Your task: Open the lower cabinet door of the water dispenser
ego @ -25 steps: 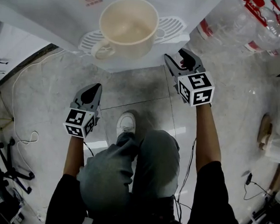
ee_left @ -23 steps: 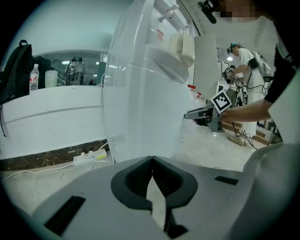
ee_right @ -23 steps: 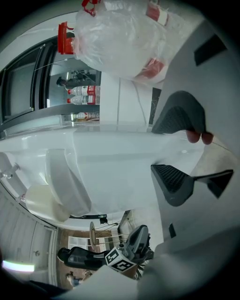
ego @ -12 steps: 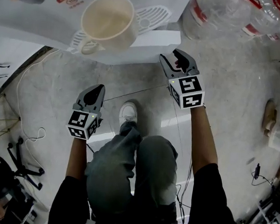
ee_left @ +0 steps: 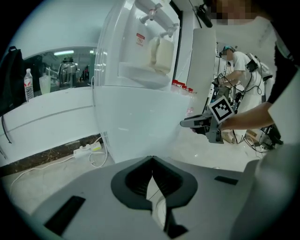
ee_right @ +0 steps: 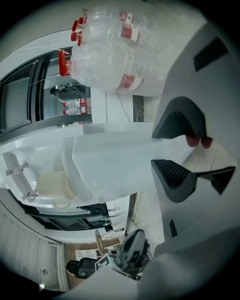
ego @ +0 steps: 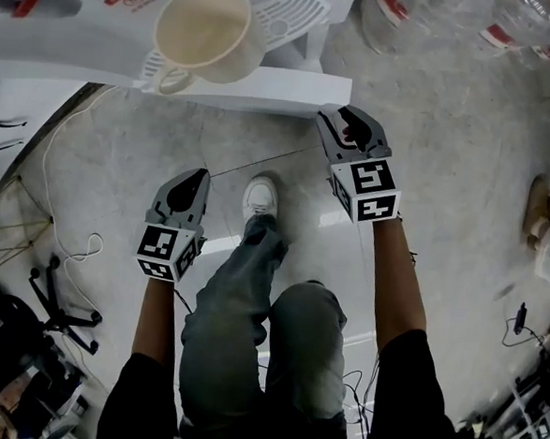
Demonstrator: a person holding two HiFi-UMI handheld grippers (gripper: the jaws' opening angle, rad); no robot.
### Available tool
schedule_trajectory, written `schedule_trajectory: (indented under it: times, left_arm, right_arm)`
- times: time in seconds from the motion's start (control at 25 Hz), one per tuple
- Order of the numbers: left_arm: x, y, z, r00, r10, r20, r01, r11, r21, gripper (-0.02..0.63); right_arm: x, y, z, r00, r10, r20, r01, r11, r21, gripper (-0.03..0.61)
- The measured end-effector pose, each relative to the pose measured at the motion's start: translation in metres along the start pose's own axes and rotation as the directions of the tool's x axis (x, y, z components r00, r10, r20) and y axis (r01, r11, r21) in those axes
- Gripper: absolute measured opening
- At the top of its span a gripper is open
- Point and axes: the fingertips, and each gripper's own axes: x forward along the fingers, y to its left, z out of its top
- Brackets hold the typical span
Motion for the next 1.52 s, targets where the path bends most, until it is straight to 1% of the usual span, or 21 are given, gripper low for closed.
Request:
schedule_trajectory:
  times: [0.2,0.28,0.36,0.48,0.6,0.72,0.84,0.96,1.16,1.4,1.52]
  left_arm:
    - [-0.012,-0.002,0.001,1.0,0.007,0.017,-0.006,0.998,-0.06,0.012]
    - [-0.018,-0.007,0.0,1.0,0.008,0.021,-0.007,0.998,-0.066,0.012]
    - [-0.027,-0.012,-0.003,0.999,0.011,0.033,-0.008,0.997,-0.071,0.012]
    - [-0.046,-0.013,-0.02,0.999,0.03,0.039,-0.026,0.994,-0.109,0.012]
    - [-0.07,-0.017,-0.038,0.998,0.058,0.032,-0.053,0.989,-0.14,0.012]
    - [-0.102,-0.023,-0.054,0.998,0.068,0.013,-0.066,0.988,-0.138,0.012]
    - [-0.129,-0.019,-0.068,0.998,0.068,-0.013,-0.069,0.989,-0.133,0.012]
    - [-0.145,-0.014,-0.073,0.998,0.063,-0.03,-0.067,0.989,-0.134,0.012]
    - [-0.157,-0.004,-0.065,0.999,0.034,-0.015,-0.035,0.991,-0.126,0.012]
    - [-0.187,-0.004,-0.076,0.999,-0.003,-0.035,-0.001,0.991,-0.133,0.012]
    - [-0.202,0.0,-0.088,0.998,-0.011,-0.055,0.002,0.989,-0.148,0.012]
  right_arm:
    - [-0.011,0.016,-0.012,1.0,-0.003,-0.02,0.003,1.0,0.01,0.153]
    - [-0.017,0.024,-0.016,0.999,-0.009,-0.039,0.01,1.0,0.003,0.155]
    - [-0.02,0.032,-0.02,0.998,-0.019,-0.062,0.018,1.0,-0.016,0.179]
    - [-0.028,0.045,-0.029,0.996,-0.03,-0.086,0.028,0.999,-0.024,0.133]
    - [-0.037,0.055,-0.036,0.994,-0.039,-0.1,0.037,0.999,-0.021,0.12]
    - [-0.046,0.067,-0.043,0.988,-0.035,-0.148,0.029,0.999,-0.046,0.121]
    - [-0.054,0.094,-0.05,0.984,-0.018,-0.175,0.004,0.997,-0.078,0.107]
    - [-0.063,0.118,-0.061,0.983,-0.018,-0.185,0.012,0.999,-0.032,0.107]
    - [-0.067,0.146,-0.065,0.98,-0.024,-0.198,0.027,1.0,0.012,0.107]
    - [-0.072,0.192,-0.076,0.968,0.004,-0.253,-0.007,1.0,-0.012,0.106]
    - [-0.071,0.21,-0.078,0.964,0.012,-0.264,-0.014,1.0,-0.002,0.104]
